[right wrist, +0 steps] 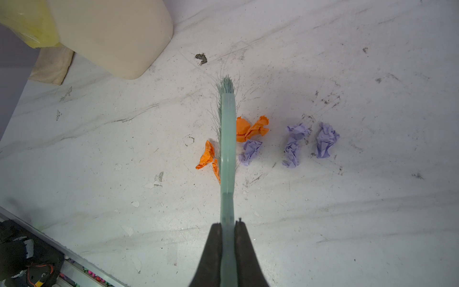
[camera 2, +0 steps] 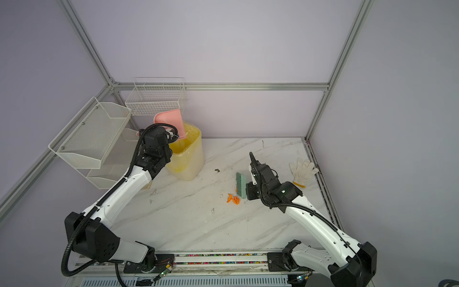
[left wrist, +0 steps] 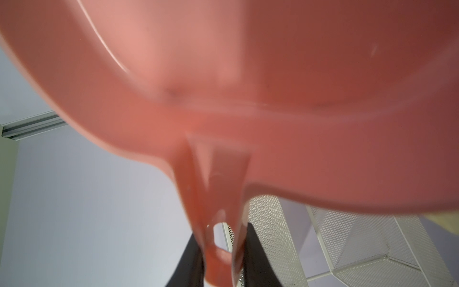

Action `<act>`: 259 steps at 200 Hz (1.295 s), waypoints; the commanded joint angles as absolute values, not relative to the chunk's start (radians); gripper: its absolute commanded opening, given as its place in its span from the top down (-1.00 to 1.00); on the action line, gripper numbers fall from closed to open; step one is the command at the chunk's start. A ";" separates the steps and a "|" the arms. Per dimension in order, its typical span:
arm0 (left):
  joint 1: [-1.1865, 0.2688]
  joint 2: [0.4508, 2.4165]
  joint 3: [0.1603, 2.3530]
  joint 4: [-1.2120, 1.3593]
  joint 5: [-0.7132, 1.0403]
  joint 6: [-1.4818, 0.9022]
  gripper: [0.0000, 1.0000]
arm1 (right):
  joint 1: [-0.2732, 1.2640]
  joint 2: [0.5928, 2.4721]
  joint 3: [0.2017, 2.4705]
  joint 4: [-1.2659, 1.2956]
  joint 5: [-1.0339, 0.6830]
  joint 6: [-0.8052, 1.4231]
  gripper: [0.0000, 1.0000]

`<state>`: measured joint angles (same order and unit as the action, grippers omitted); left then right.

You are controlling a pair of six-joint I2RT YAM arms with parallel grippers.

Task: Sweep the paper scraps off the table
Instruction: 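Tip the pink dustpan over the yellow bin with the left gripper, then carry the empty pink dustpan down beside the scraps with the left gripper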

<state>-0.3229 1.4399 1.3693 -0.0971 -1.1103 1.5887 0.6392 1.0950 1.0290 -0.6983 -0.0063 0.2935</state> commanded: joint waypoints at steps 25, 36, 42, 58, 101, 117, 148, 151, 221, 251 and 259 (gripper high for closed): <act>-0.427 1.367 1.546 -0.103 -1.104 1.535 0.54 | 0.633 1.101 1.112 -0.684 -0.022 0.348 1.00; -0.461 1.368 1.569 -0.101 -1.107 1.526 0.49 | 0.633 1.102 1.121 -0.691 -0.014 0.355 1.00; -0.484 1.371 1.581 -0.103 -1.110 1.518 0.46 | 0.634 1.102 1.124 -0.695 -0.010 0.360 1.00; -0.547 1.384 1.605 -0.108 -1.125 1.494 0.42 | 0.633 1.106 1.134 -0.702 0.003 0.368 1.00; -0.688 1.462 1.596 -0.158 -1.189 1.413 0.45 | 0.632 1.136 1.183 -0.723 0.040 0.391 1.00; -0.719 1.502 1.615 -0.181 -1.241 1.334 0.56 | 0.632 1.147 1.201 -0.734 0.057 0.399 1.00; -0.802 1.567 1.681 -0.549 -1.235 0.957 0.60 | 0.630 1.165 1.210 -0.741 0.077 0.414 1.00; -0.811 1.575 1.696 -0.608 -1.222 0.903 0.61 | 0.630 1.168 1.210 -0.742 0.077 0.415 1.00; -0.957 1.660 1.833 -1.195 -0.907 0.285 0.72 | 0.626 1.185 1.222 -0.760 0.115 0.430 1.00; -0.991 1.642 1.760 -1.249 -0.782 0.150 0.73 | 0.618 1.212 1.222 -0.760 0.141 0.425 1.00; -0.992 1.628 1.730 -1.248 -0.739 0.116 0.72 | 0.617 1.214 1.225 -0.761 0.150 0.425 1.00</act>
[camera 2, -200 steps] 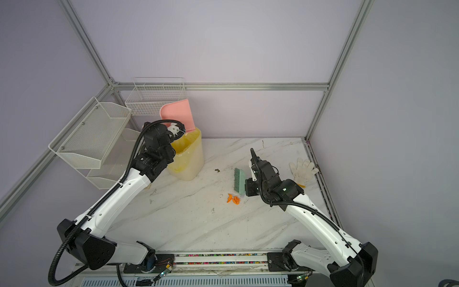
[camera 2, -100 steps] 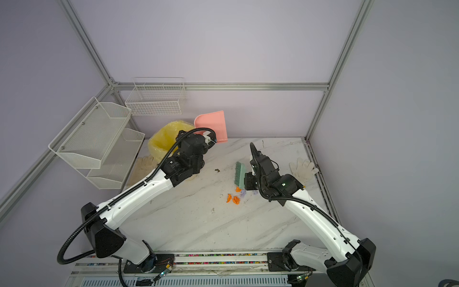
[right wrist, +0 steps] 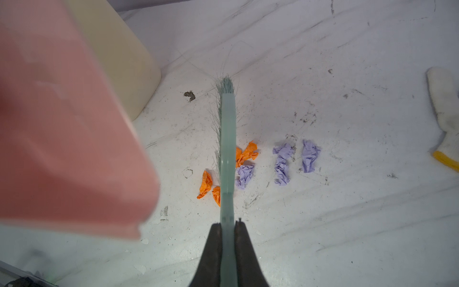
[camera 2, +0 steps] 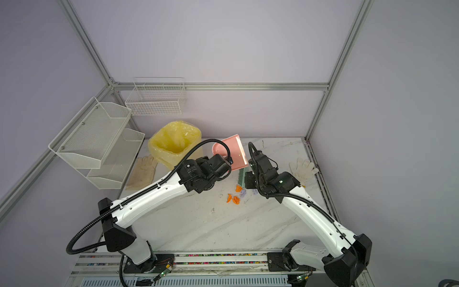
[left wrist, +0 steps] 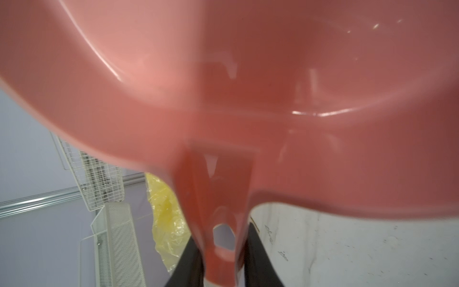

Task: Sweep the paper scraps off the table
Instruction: 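Carry the empty pink dustpan down beside the scraps with the left gripper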

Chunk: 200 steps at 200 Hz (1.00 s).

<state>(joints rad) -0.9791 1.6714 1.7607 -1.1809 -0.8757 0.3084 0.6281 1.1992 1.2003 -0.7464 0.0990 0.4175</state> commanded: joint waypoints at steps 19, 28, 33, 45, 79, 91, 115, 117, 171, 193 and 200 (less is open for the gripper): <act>-0.992 1.597 1.652 -1.246 -0.666 0.042 0.71 | 0.608 1.220 1.227 -0.764 0.178 0.419 1.00; -0.992 1.584 1.602 -1.250 -0.652 0.011 0.71 | 0.602 1.221 1.228 -0.766 0.184 0.414 1.00; -0.992 1.577 1.574 -1.249 -0.646 -0.002 0.71 | 0.599 1.221 1.227 -0.768 0.185 0.411 1.00; -0.992 1.559 1.501 -1.249 -0.634 -0.037 0.71 | 0.591 1.220 1.224 -0.768 0.195 0.405 1.00; -0.990 1.506 1.291 -1.196 -0.563 -0.138 0.69 | 0.577 1.223 1.247 -0.762 0.196 0.379 1.00; -0.987 1.494 1.227 -1.158 -0.542 -0.163 0.69 | 0.575 1.241 1.270 -0.759 0.185 0.361 1.00; -0.968 1.488 1.133 -1.083 -0.494 -0.189 0.66 | 0.575 1.281 1.317 -0.754 0.150 0.346 1.00; -0.968 1.489 1.128 -1.078 -0.490 -0.190 0.66 | 0.575 1.283 1.321 -0.751 0.145 0.345 1.00; -0.942 1.585 1.085 -1.022 -0.450 -0.176 0.65 | 0.583 1.311 1.311 -0.632 -0.081 0.372 1.00; -0.931 1.616 1.088 -1.023 -0.462 -0.160 0.61 | 0.613 1.304 1.282 -0.577 -0.107 0.400 1.00; -0.926 1.623 1.086 -1.022 -0.459 -0.155 0.57 | 0.623 1.301 1.278 -0.566 -0.107 0.406 1.00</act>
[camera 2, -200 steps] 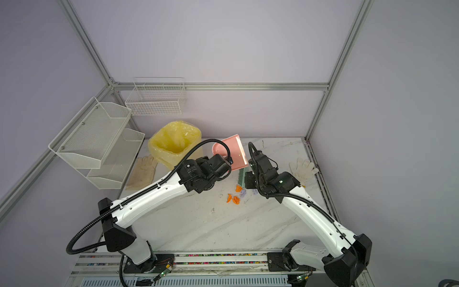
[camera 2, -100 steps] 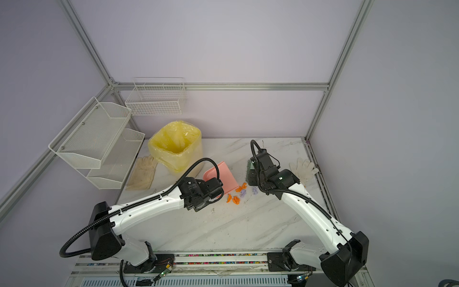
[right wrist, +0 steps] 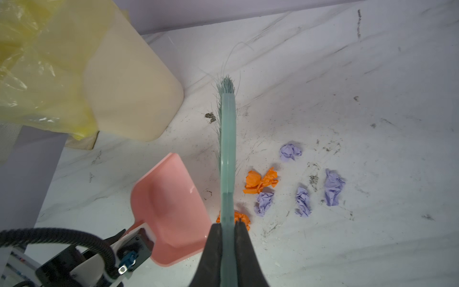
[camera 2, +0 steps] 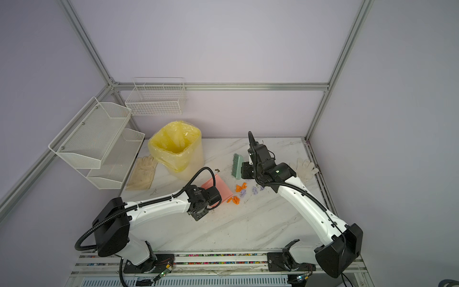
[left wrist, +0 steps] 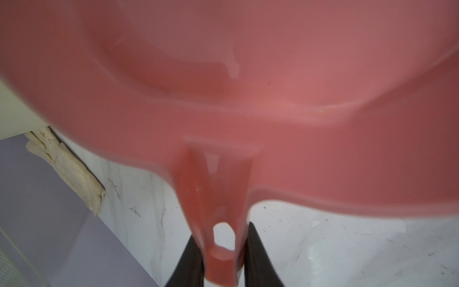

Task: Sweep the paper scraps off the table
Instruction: 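Carry the empty pink dustpan down beside the scraps with the left gripper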

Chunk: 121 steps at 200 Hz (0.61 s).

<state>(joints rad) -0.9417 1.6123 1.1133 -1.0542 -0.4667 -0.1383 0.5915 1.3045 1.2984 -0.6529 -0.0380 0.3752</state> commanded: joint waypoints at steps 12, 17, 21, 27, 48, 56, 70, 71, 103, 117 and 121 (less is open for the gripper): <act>-0.918 1.627 1.087 -1.021 -0.459 -0.150 0.52 | 0.640 1.304 1.276 -0.558 -0.110 0.412 1.00; -0.913 1.629 1.087 -1.019 -0.458 -0.147 0.51 | 0.647 1.306 1.276 -0.556 -0.111 0.416 1.00; -0.910 1.632 1.088 -1.020 -0.458 -0.146 0.51 | 0.653 1.310 1.275 -0.554 -0.113 0.416 1.00; -0.904 1.635 1.089 -1.020 -0.457 -0.144 0.51 | 0.663 1.316 1.275 -0.554 -0.114 0.417 1.00; -0.888 1.647 1.096 -1.018 -0.437 -0.133 0.46 | 0.694 1.342 1.265 -0.551 -0.108 0.426 1.00; -0.882 1.651 1.095 -1.019 -0.435 -0.128 0.43 | 0.701 1.347 1.256 -0.545 -0.104 0.432 1.00; -0.874 1.659 1.096 -1.017 -0.423 -0.121 0.37 | 0.706 1.351 1.234 -0.531 -0.099 0.442 1.00; -0.873 1.659 1.096 -1.017 -0.422 -0.121 0.37 | 0.706 1.351 1.233 -0.528 -0.099 0.443 1.00; -0.858 1.673 1.093 -1.017 -0.399 -0.103 0.29 | 0.711 1.358 1.186 -0.504 -0.102 0.457 1.00; -0.852 1.675 1.092 -1.017 -0.396 -0.100 0.24 | 0.716 1.361 1.169 -0.493 -0.107 0.464 1.00; -0.851 1.675 1.093 -1.017 -0.392 -0.098 0.22 | 0.718 1.360 1.165 -0.490 -0.109 0.466 1.00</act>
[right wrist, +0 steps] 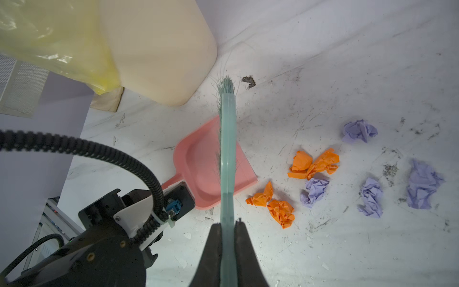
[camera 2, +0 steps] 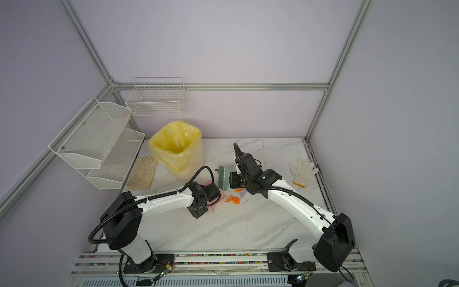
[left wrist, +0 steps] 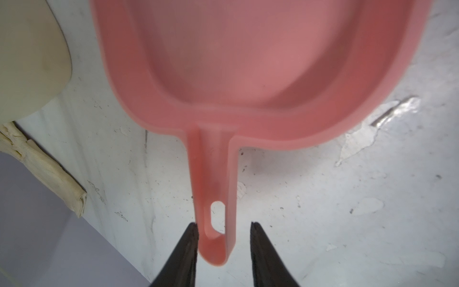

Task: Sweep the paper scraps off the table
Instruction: 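Carry the empty pink dustpan down beside the scraps with the left gripper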

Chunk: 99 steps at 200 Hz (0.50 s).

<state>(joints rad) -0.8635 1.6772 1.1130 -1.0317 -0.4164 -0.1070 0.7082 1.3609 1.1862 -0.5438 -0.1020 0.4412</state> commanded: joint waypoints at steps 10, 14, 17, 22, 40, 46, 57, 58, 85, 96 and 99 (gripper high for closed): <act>-0.845 1.674 1.093 -1.016 -0.388 -0.096 0.12 | 0.722 1.359 1.157 -0.484 -0.109 0.469 1.00; -0.844 1.672 1.093 -1.017 -0.385 -0.095 0.07 | 0.724 1.358 1.156 -0.482 -0.109 0.471 1.00; -0.840 1.671 1.092 -1.017 -0.382 -0.094 0.04 | 0.724 1.358 1.155 -0.483 -0.109 0.471 1.00; -0.835 1.667 1.091 -1.017 -0.375 -0.092 -0.03 | 0.726 1.358 1.155 -0.483 -0.108 0.471 1.00; -0.801 1.646 1.085 -1.014 -0.346 -0.088 -0.29 | 0.726 1.351 1.156 -0.485 -0.104 0.469 1.00; -0.785 1.635 1.084 -1.012 -0.326 -0.081 -0.37 | 0.726 1.347 1.156 -0.483 -0.104 0.467 1.00; -0.761 1.616 1.078 -1.008 -0.288 -0.068 -0.49 | 0.726 1.342 1.155 -0.482 -0.106 0.463 1.00; -0.758 1.615 1.077 -1.008 -0.286 -0.066 -0.50 | 0.726 1.342 1.155 -0.482 -0.106 0.463 1.00; -0.728 1.584 1.071 -1.001 -0.249 -0.054 -0.71 | 0.726 1.329 1.148 -0.483 -0.102 0.462 1.00; -0.717 1.584 1.069 -1.001 -0.228 -0.048 -0.74 | 0.726 1.326 1.146 -0.485 -0.100 0.462 1.00; -0.714 1.586 1.069 -1.002 -0.219 -0.044 -0.75 | 0.726 1.325 1.146 -0.485 -0.100 0.462 1.00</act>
